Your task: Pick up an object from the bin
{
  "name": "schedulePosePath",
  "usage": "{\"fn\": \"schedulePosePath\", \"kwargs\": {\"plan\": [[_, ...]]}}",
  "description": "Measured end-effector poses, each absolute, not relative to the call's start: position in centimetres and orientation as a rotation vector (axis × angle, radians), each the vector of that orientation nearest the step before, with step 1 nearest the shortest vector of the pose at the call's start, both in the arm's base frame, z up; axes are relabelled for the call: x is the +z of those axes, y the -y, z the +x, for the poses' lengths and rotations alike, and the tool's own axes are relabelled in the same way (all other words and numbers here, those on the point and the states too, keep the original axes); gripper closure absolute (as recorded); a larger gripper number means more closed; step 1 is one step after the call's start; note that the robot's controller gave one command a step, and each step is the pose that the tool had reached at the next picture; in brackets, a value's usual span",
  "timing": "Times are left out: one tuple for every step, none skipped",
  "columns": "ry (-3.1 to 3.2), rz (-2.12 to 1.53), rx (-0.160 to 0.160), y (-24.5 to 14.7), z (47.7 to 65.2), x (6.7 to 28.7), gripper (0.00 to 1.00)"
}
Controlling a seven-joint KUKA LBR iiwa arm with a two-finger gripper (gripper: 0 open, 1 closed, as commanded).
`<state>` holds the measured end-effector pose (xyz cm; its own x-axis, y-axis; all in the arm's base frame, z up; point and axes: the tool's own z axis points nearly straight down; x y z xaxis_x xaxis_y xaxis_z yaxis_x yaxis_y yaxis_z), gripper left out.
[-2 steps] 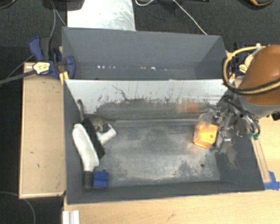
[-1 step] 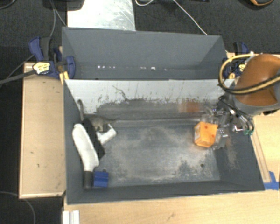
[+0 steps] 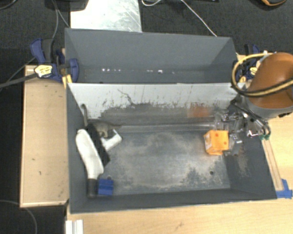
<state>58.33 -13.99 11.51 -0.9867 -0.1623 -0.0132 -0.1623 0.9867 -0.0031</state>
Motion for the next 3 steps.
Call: {"fn": "schedulePosePath", "kwargs": {"plan": [[-3.100,-0.081,0.001,13.7,59.6,10.5,0.00],[-3.124,0.160,0.001,13.7,58.8,7.1,0.00],[-3.096,-0.175,0.000,13.9,59.3,7.1,1.00]]}}
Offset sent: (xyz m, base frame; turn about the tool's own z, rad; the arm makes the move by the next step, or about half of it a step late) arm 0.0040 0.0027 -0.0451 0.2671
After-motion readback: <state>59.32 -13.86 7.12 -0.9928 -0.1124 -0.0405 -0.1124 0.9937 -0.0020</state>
